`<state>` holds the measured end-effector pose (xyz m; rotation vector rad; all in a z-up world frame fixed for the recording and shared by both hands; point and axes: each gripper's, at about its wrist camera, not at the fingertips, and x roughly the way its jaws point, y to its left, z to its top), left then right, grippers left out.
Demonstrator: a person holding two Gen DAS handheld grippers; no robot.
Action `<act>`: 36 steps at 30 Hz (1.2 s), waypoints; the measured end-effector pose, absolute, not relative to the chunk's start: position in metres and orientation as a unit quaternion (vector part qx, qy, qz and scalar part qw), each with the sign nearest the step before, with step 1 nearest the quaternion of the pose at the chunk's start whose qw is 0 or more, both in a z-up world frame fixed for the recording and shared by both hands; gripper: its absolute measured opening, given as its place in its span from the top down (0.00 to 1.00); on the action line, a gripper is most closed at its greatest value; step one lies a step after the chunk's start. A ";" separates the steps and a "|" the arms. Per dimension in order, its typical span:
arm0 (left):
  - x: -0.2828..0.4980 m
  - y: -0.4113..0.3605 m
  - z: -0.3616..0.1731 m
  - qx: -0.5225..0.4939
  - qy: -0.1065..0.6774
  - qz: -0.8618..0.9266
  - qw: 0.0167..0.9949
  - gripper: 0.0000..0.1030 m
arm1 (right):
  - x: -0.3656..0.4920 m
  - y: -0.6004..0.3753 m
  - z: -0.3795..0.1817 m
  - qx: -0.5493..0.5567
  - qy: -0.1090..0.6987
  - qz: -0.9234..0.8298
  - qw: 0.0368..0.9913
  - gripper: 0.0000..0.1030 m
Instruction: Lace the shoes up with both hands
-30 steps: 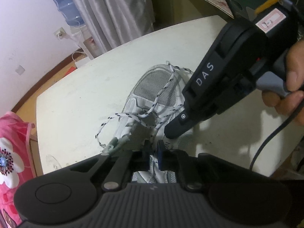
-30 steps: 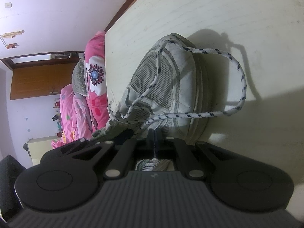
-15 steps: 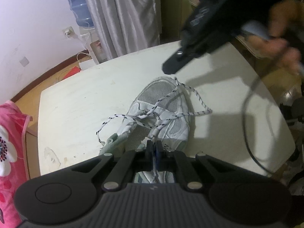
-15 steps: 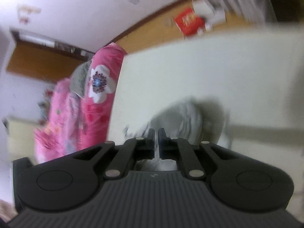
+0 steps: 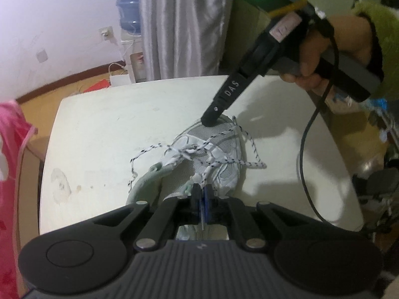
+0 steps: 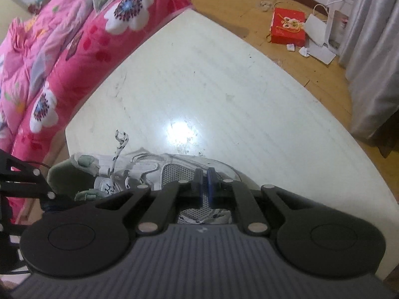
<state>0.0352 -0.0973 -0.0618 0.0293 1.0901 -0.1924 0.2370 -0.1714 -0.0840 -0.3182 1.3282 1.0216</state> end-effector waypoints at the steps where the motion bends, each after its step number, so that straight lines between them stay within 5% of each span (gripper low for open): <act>1: 0.032 -0.094 -0.061 0.005 0.517 -0.090 0.852 0.98 | 0.237 -0.169 -0.084 -0.144 0.588 0.450 0.656 0.99; 36: -0.086 -0.008 -0.009 -0.201 0.450 0.022 0.870 0.98 | 0.223 -0.138 -0.080 -0.198 0.609 0.400 0.656 0.99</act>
